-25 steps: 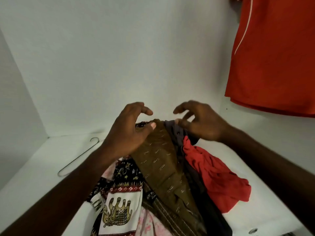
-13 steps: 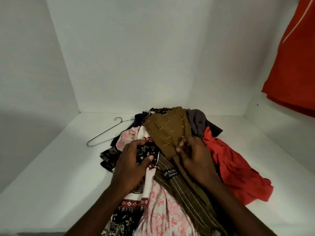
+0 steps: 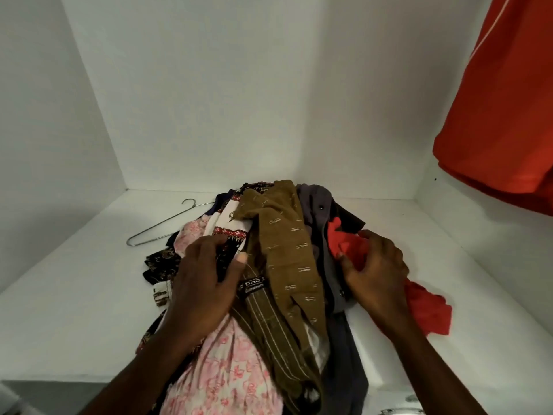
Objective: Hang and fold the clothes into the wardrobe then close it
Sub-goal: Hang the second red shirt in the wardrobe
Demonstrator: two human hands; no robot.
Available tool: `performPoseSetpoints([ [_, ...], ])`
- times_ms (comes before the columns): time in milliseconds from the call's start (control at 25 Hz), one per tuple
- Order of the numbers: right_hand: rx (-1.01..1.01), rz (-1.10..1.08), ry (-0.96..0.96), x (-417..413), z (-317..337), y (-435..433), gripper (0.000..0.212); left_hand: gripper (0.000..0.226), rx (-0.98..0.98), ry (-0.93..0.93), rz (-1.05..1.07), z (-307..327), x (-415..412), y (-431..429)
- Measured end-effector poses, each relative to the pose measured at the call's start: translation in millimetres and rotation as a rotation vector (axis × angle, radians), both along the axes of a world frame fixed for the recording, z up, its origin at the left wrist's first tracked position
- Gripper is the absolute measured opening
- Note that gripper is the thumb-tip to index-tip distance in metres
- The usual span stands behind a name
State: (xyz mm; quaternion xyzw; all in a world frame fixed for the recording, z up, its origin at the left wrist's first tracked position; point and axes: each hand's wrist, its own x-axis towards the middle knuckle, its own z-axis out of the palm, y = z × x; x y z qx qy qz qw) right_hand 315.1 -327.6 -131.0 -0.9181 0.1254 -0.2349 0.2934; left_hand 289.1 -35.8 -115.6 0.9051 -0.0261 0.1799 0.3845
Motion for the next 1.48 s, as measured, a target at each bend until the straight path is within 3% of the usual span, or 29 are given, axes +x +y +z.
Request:
performPoseSetpoints([
  [80,-0.121,-0.019,0.227,-0.8,1.8,-15.7,0.076,0.074,0.042,-0.125,-0.057,6.2,-14.0,-30.1],
  [200,-0.136,0.047,0.197,0.9,5.2,-28.2,0.038,0.080,0.246,-0.173,-0.200,-2.0,-22.3,-57.8],
  [280,0.134,0.067,0.056,-3.7,12.3,-39.4,0.019,0.073,0.459,-0.191,-0.271,-13.5,-18.2,-63.9],
  [360,0.557,0.102,-0.125,-11.3,26.2,-52.4,0.019,0.066,0.493,-0.192,-0.275,-19.0,-13.5,-64.5],
  [440,0.791,0.161,-0.257,-25.8,46.8,-60.7,0.016,0.063,0.488,-0.205,-0.251,-20.6,-12.0,-66.5],
  [680,1.006,0.399,-0.423,-67.7,108.1,-56.2,0.016,0.062,0.425,-0.339,-0.186,-7.9,-24.0,-76.0],
  [800,0.951,0.556,-0.455,-82.2,133.9,-55.9,0.019,0.076,0.152,-0.314,-0.335,25.6,-40.4,-100.1],
  [920,0.739,0.646,-0.529,-88.8,161.1,-53.1,0.019,0.094,-0.130,-0.162,-0.652,73.8,-55.7,-136.4],
  [1000,0.601,0.661,-0.566,-88.0,178.6,-49.1,0.019,0.092,-0.262,-0.134,-0.792,102.8,-56.7,-161.7],
  [1160,0.344,0.591,-0.710,-78.7,218.5,-57.8,0.016,0.035,-0.341,-0.257,-0.699,149.6,-16.3,-192.5],
  [1280,0.167,0.423,-0.827,-73.0,258.8,-87.2,0.014,0.012,-0.538,-0.195,-0.616,182.8,18.9,-197.8],
  [1400,0.067,0.266,-0.819,-79.8,300.7,-113.1,0.012,0.021,-0.690,-0.090,-0.580,230.7,35.0,-193.3],
  [1480,0.054,0.217,-0.732,-90.9,321.4,-119.2,0.023,0.028,-0.710,-0.014,-0.605,263.3,39.2,-186.4],
])
